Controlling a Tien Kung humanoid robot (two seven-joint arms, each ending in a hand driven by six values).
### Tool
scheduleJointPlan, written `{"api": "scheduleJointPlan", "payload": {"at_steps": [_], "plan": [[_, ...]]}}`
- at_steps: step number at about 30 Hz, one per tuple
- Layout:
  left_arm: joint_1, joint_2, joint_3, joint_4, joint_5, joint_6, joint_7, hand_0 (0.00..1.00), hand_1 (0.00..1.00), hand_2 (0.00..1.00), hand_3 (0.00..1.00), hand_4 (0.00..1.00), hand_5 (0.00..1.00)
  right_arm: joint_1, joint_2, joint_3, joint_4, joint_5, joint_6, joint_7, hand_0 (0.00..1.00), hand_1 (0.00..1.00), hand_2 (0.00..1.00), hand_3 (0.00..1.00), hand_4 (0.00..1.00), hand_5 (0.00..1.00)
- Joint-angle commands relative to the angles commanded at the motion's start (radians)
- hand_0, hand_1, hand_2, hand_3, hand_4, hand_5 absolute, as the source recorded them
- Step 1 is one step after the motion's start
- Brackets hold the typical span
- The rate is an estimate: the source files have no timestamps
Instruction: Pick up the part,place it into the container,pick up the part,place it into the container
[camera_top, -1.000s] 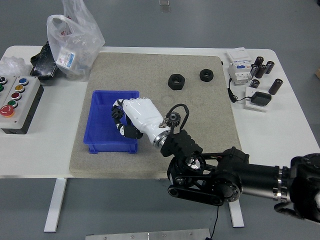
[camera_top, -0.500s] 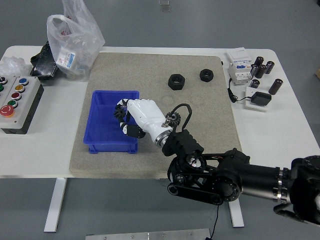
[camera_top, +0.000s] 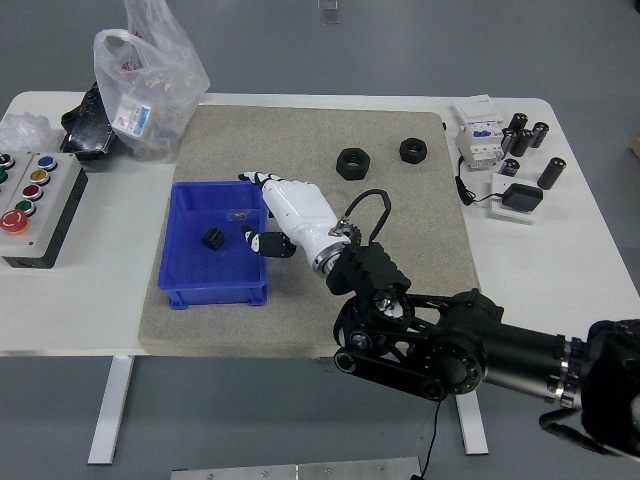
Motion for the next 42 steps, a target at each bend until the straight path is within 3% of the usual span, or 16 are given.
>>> {"api": "scheduleJointPlan", "payload": {"at_steps": [1, 6, 7, 12, 13, 17, 19, 25, 30, 31, 36, 37, 42], "plan": [[0.001, -0.001, -0.002, 0.000, 0.001, 0.000, 0.000, 0.614, 0.560, 0.562, 0.614, 0.549, 0.506, -0.008, -0.009, 0.023, 0.005, -0.023, 0.022, -0.021, 0.242, 0.424, 0.834, 0.834, 0.702, 0.210], [0.006, -0.007, -0.009, 0.000, 0.007, 0.001, 0.002, 0.614, 0.560, 0.562, 0.614, 0.549, 0.506, -0.054, -0.069, 0.118, 0.012, -0.110, 0.124, -0.111, 0.242, 0.424, 0.834, 0.834, 0.702, 0.210], [0.006, -0.007, -0.009, 0.000, 0.008, 0.001, 0.002, 0.614, 0.560, 0.560, 0.611, 0.529, 0.506, -0.065, -0.081, 0.129, 0.010, -0.128, 0.148, -0.114, 0.258, 0.461, 0.867, 0.868, 0.883, 0.375], [0.004, -0.007, -0.008, 0.000, 0.007, 0.002, -0.003, 0.614, 0.560, 0.560, 0.611, 0.529, 0.506, -0.100, -0.109, 0.139, -0.004, -0.160, 0.267, -0.114, 0.258, 0.461, 0.867, 0.868, 0.883, 0.375], [0.004, -0.007, -0.007, 0.000, 0.007, 0.001, -0.004, 0.614, 0.560, 0.559, 0.608, 0.505, 0.490, -0.104, -0.111, 0.137, -0.007, -0.153, 0.293, -0.114, 0.361, 0.688, 0.998, 0.981, 0.956, 0.487], [0.002, -0.008, -0.004, 0.000, 0.007, 0.001, -0.005, 0.614, 0.560, 0.559, 0.608, 0.505, 0.490, -0.113, -0.109, 0.135, -0.015, -0.131, 0.380, -0.114, 0.361, 0.688, 0.998, 0.981, 0.956, 0.487], [0.002, -0.009, -0.003, 0.000, 0.007, 0.001, -0.005, 0.614, 0.561, 0.559, 0.608, 0.497, 0.493, -0.114, -0.106, 0.138, -0.017, -0.127, 0.401, -0.114, 0.381, 0.747, 0.998, 0.995, 0.990, 0.545], [0.004, -0.010, 0.002, 0.000, 0.006, 0.000, -0.004, 0.614, 0.560, 0.559, 0.607, 0.494, 0.492, -0.114, -0.098, 0.147, -0.047, -0.145, 0.424, -0.114, 0.375, 0.746, 0.998, 0.986, 0.989, 0.549], [0.005, -0.011, 0.002, 0.000, 0.009, -0.001, -0.002, 0.614, 0.560, 0.559, 0.607, 0.494, 0.492, -0.117, -0.092, 0.144, -0.074, -0.165, 0.369, -0.114, 0.375, 0.746, 0.998, 0.986, 0.989, 0.549], [0.004, -0.011, 0.003, 0.000, 0.009, -0.001, -0.002, 0.614, 0.562, 0.559, 0.606, 0.492, 0.492, -0.118, -0.090, 0.142, -0.080, -0.168, 0.353, -0.114, 0.295, 0.566, 0.720, 0.751, 0.643, 0.405], [0.003, -0.011, 0.005, 0.000, 0.011, -0.003, -0.003, 0.614, 0.562, 0.559, 0.606, 0.492, 0.492, -0.123, -0.084, 0.127, -0.106, -0.148, 0.289, -0.114, 0.295, 0.566, 0.720, 0.751, 0.643, 0.405], [0.003, -0.010, 0.005, 0.000, 0.010, -0.003, -0.003, 0.614, 0.561, 0.559, 0.606, 0.493, 0.494, -0.124, -0.082, 0.121, -0.111, -0.141, 0.279, -0.114, 0.220, 0.391, 0.466, 0.575, 0.209, 0.275], [0.003, -0.008, 0.008, 0.000, 0.007, -0.002, -0.004, 0.614, 0.561, 0.559, 0.606, 0.493, 0.494, -0.127, -0.073, 0.091, -0.124, -0.123, 0.251, -0.114, 0.220, 0.391, 0.466, 0.575, 0.209, 0.275]]}}
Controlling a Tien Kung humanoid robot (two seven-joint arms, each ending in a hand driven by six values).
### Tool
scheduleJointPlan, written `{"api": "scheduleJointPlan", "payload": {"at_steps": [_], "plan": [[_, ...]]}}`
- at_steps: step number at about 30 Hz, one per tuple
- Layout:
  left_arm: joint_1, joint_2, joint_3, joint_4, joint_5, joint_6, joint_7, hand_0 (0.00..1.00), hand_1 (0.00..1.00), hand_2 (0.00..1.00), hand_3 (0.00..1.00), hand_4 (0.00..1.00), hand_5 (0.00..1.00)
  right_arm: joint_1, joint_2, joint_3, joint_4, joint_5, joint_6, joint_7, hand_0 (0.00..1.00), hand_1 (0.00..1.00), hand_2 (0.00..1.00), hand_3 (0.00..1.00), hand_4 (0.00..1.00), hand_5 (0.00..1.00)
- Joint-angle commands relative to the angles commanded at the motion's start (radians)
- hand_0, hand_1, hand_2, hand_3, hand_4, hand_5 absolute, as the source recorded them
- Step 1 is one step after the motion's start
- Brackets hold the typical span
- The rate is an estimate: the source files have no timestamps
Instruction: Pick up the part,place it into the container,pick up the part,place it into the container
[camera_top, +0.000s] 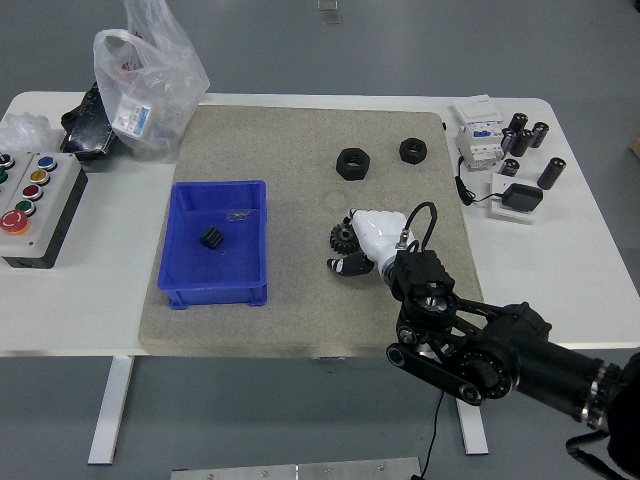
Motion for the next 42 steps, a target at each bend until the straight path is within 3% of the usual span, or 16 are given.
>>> {"api": "scheduleJointPlan", "payload": {"at_steps": [1, 6, 7, 13, 17, 26, 30, 31, 36, 37, 42], "plan": [[0.000, 0.001, 0.000, 0.000, -0.001, 0.000, 0.000, 0.614, 0.561, 0.559, 0.607, 0.493, 0.495, -0.001, 0.001, -0.006, -0.002, 0.001, -0.005, 0.000, 0.201, 0.363, 0.321, 0.447, 0.261, 0.126], [0.001, 0.003, 0.001, 0.000, -0.005, 0.001, -0.002, 0.614, 0.561, 0.559, 0.607, 0.493, 0.495, -0.003, 0.002, -0.023, -0.002, -0.007, -0.033, 0.000, 0.201, 0.363, 0.321, 0.447, 0.261, 0.126], [0.002, 0.003, 0.002, 0.000, -0.006, 0.001, -0.002, 0.615, 0.561, 0.559, 0.607, 0.489, 0.495, -0.002, 0.002, -0.023, -0.001, -0.011, -0.040, 0.000, 0.195, 0.356, 0.267, 0.379, 0.184, 0.110], [0.006, 0.005, 0.000, 0.000, -0.006, 0.002, -0.003, 0.615, 0.562, 0.560, 0.608, 0.490, 0.501, 0.011, -0.007, -0.031, 0.022, -0.047, -0.083, 0.000, 0.191, 0.354, 0.257, 0.374, 0.176, 0.101], [0.007, 0.009, -0.003, 0.000, -0.002, 0.002, -0.004, 0.615, 0.562, 0.560, 0.608, 0.490, 0.501, 0.046, -0.003, -0.056, 0.074, -0.051, -0.121, 0.000, 0.191, 0.354, 0.257, 0.374, 0.176, 0.101], [0.007, 0.008, 0.012, 0.000, -0.012, 0.001, -0.003, 0.615, 0.562, 0.562, 0.610, 0.496, 0.511, 0.145, 0.081, -0.180, 0.169, 0.023, -0.267, 0.012, 0.218, 0.369, 0.261, 0.380, 0.171, 0.072], [0.008, 0.009, 0.021, 0.000, -0.025, 0.002, -0.005, 0.615, 0.562, 0.562, 0.610, 0.496, 0.511, 0.170, 0.081, -0.246, 0.167, 0.040, -0.271, 0.025, 0.218, 0.369, 0.261, 0.380, 0.171, 0.072], [0.009, 0.010, 0.023, 0.000, -0.028, 0.003, -0.005, 0.615, 0.562, 0.561, 0.612, 0.497, 0.515, 0.173, 0.081, -0.257, 0.165, 0.036, -0.264, 0.025, 0.251, 0.467, 0.509, 0.458, 0.256, 0.002], [0.016, 0.010, 0.021, 0.000, -0.027, 0.005, -0.001, 0.615, 0.562, 0.561, 0.612, 0.497, 0.515, 0.180, 0.081, -0.281, 0.153, 0.009, -0.221, 0.012, 0.251, 0.467, 0.509, 0.458, 0.256, 0.002], [0.017, 0.010, 0.018, 0.000, -0.024, 0.005, 0.001, 0.609, 0.560, 0.562, 0.612, 0.497, 0.521, 0.180, 0.081, -0.283, 0.150, 0.009, -0.213, 0.010, 0.323, 0.675, 0.852, 0.855, 0.391, 0.209], [0.015, 0.007, 0.010, 0.000, -0.017, 0.004, 0.003, 0.609, 0.560, 0.562, 0.612, 0.497, 0.521, 0.180, 0.081, -0.280, 0.144, 0.000, -0.212, 0.006, 0.323, 0.675, 0.852, 0.855, 0.391, 0.209]]}}
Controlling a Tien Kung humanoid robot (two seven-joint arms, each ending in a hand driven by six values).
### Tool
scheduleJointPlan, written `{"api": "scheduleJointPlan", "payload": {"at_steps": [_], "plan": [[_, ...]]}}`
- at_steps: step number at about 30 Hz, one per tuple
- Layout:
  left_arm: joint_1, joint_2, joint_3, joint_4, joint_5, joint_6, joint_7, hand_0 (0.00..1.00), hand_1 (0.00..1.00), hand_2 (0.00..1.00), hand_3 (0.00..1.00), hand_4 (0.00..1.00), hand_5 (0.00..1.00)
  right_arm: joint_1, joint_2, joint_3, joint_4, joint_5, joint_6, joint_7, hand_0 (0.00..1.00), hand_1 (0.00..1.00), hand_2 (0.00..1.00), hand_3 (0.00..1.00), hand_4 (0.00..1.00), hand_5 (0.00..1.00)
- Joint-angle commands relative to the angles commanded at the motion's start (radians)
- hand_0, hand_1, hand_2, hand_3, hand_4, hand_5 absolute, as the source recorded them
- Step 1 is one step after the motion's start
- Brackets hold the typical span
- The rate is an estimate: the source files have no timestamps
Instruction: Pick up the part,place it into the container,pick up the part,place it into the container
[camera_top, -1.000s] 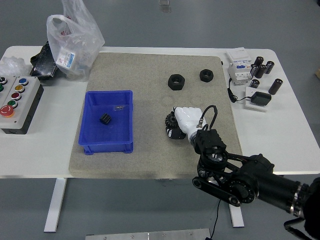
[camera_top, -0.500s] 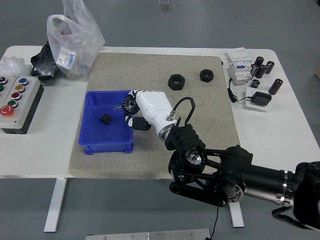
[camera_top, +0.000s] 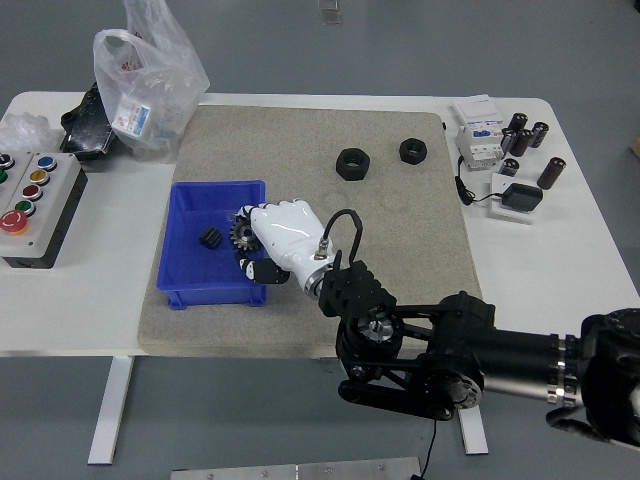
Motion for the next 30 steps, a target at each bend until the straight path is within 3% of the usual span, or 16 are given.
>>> {"api": "scheduleJointPlan", "payload": {"at_steps": [1, 12, 16, 18, 19, 23, 30], "plan": [[-0.002, 0.000, 0.002, 0.000, -0.001, -0.001, -0.001, 0.602, 0.562, 0.563, 0.612, 0.494, 0.523, 0.001, 0.000, 0.002, 0.000, -0.002, -0.007, 0.002, 0.348, 0.697, 0.951, 0.992, 0.517, 0.210], [-0.006, -0.001, 0.006, 0.000, 0.001, -0.004, 0.001, 0.603, 0.561, 0.563, 0.613, 0.495, 0.529, -0.001, 0.000, 0.007, 0.004, -0.004, -0.045, 0.004, 0.348, 0.689, 0.961, 0.998, 0.555, 0.211], [-0.003, -0.003, 0.000, 0.000, 0.010, -0.005, 0.001, 0.602, 0.560, 0.563, 0.613, 0.495, 0.529, -0.025, 0.000, 0.074, 0.007, -0.017, -0.063, 0.005, 0.348, 0.686, 0.954, 0.989, 0.563, 0.205], [-0.002, -0.006, -0.001, 0.000, 0.012, -0.005, 0.000, 0.602, 0.560, 0.563, 0.613, 0.495, 0.529, -0.053, 0.000, 0.117, 0.000, -0.007, -0.082, 0.015, 0.348, 0.686, 0.954, 0.989, 0.563, 0.205], [-0.002, -0.008, -0.002, 0.000, 0.013, -0.005, 0.000, 0.602, 0.561, 0.563, 0.613, 0.492, 0.529, -0.073, -0.011, 0.142, -0.006, 0.001, -0.095, 0.023, 0.343, 0.675, 0.892, 0.937, 0.568, 0.209], [0.003, -0.012, -0.010, 0.000, 0.019, -0.004, -0.001, 0.602, 0.561, 0.563, 0.613, 0.492, 0.529, -0.154, -0.066, 0.248, -0.017, -0.001, -0.135, 0.058, 0.343, 0.675, 0.892, 0.937, 0.568, 0.209], [0.015, -0.016, -0.029, 0.000, 0.035, 0.000, -0.007, 0.598, 0.561, 0.563, 0.614, 0.489, 0.523, -0.334, -0.101, 0.488, 0.042, -0.030, -0.221, 0.194, 0.351, 0.664, 0.851, 0.902, 0.581, 0.219]]}}
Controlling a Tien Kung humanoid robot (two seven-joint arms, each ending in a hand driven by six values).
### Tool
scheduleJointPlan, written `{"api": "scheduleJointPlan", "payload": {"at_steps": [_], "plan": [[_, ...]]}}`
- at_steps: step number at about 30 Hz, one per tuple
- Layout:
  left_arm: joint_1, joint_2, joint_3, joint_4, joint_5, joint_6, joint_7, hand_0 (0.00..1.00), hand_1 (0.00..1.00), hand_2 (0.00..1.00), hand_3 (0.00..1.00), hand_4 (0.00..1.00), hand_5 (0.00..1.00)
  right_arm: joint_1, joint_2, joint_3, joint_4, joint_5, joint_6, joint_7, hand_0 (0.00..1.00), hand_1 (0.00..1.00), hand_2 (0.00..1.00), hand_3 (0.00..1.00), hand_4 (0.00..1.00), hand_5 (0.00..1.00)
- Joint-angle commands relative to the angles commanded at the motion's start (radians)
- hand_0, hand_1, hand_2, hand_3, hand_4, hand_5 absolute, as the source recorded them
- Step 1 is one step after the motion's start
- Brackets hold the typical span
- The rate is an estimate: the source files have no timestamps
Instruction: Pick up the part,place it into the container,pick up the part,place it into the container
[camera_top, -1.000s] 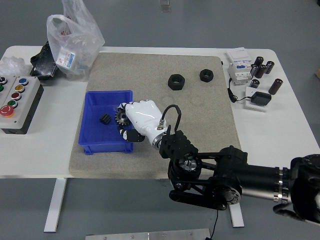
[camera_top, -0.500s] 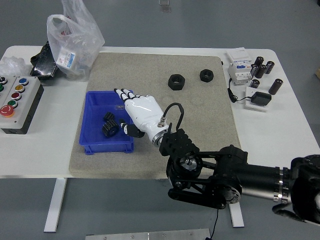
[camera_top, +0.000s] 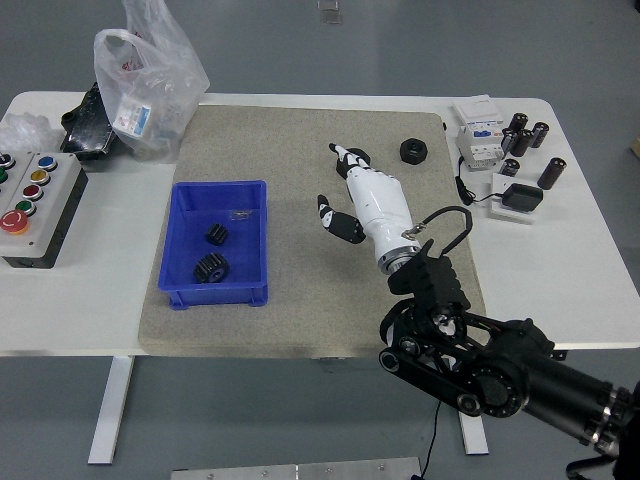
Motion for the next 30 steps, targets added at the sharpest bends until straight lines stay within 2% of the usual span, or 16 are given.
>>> {"api": "scheduleJointPlan", "payload": {"at_steps": [1, 6, 7, 12, 13, 16, 18, 19, 24, 25, 30], "plan": [[0.001, 0.000, -0.001, 0.000, 0.002, 0.000, -0.001, 0.597, 0.560, 0.563, 0.614, 0.489, 0.522, -0.024, -0.002, 0.032, 0.012, 0.011, 0.000, 0.021, 0.416, 0.678, 0.803, 0.864, 0.591, 0.210], [0.001, -0.003, -0.006, 0.000, 0.009, 0.000, -0.007, 0.597, 0.560, 0.563, 0.614, 0.489, 0.522, -0.168, -0.032, 0.199, 0.092, 0.149, 0.000, 0.185, 0.416, 0.678, 0.803, 0.864, 0.591, 0.210], [0.001, -0.004, -0.007, 0.000, 0.011, 0.000, -0.007, 0.598, 0.560, 0.563, 0.613, 0.489, 0.520, -0.198, -0.038, 0.228, 0.106, 0.191, 0.000, 0.227, 0.470, 0.697, 0.785, 0.819, 0.620, 0.213], [0.001, -0.008, -0.013, 0.000, 0.018, 0.001, -0.008, 0.598, 0.560, 0.563, 0.613, 0.489, 0.520, -0.327, -0.058, 0.327, 0.132, 0.378, 0.000, 0.414, 0.470, 0.697, 0.785, 0.819, 0.620, 0.213], [0.001, -0.008, -0.014, 0.000, 0.020, 0.001, -0.008, 0.597, 0.560, 0.563, 0.613, 0.489, 0.518, -0.347, -0.058, 0.332, 0.130, 0.414, 0.005, 0.450, 0.606, 0.701, 0.756, 0.768, 0.776, 0.333], [0.002, -0.008, -0.015, 0.000, 0.021, 0.002, -0.011, 0.597, 0.560, 0.563, 0.613, 0.489, 0.518, -0.409, -0.051, 0.341, 0.120, 0.534, 0.040, 0.570, 0.606, 0.701, 0.756, 0.768, 0.776, 0.333], [0.002, -0.008, -0.011, 0.000, 0.016, 0.002, -0.014, 0.597, 0.560, 0.563, 0.613, 0.489, 0.518, -0.431, -0.043, 0.349, 0.117, 0.609, 0.059, 0.646, 0.606, 0.701, 0.756, 0.768, 0.776, 0.333], [0.002, -0.008, -0.009, 0.000, 0.014, 0.002, -0.016, 0.598, 0.560, 0.562, 0.613, 0.490, 0.515, -0.438, -0.040, 0.353, 0.117, 0.645, 0.064, 0.682, 0.702, 0.702, 0.747, 0.742, 0.833, 0.415], [0.001, -0.007, -0.006, 0.000, 0.008, 0.002, -0.019, 0.598, 0.560, 0.562, 0.613, 0.490, 0.515, -0.462, -0.026, 0.370, 0.114, 0.840, 0.077, 0.872, 0.702, 0.702, 0.747, 0.742, 0.833, 0.415], [0.001, -0.007, -0.007, 0.000, 0.008, 0.002, -0.020, 0.598, 0.560, 0.563, 0.612, 0.494, 0.508, -0.465, -0.024, 0.373, 0.113, 0.872, 0.078, 0.900, 0.724, 0.708, 0.742, 0.714, 0.849, 0.470], [0.001, -0.007, -0.010, 0.000, 0.008, 0.003, -0.021, 0.598, 0.560, 0.563, 0.612, 0.494, 0.508, -0.470, -0.019, 0.384, 0.113, 1.021, 0.078, 1.032, 0.724, 0.708, 0.742, 0.714, 0.849, 0.470]]}}
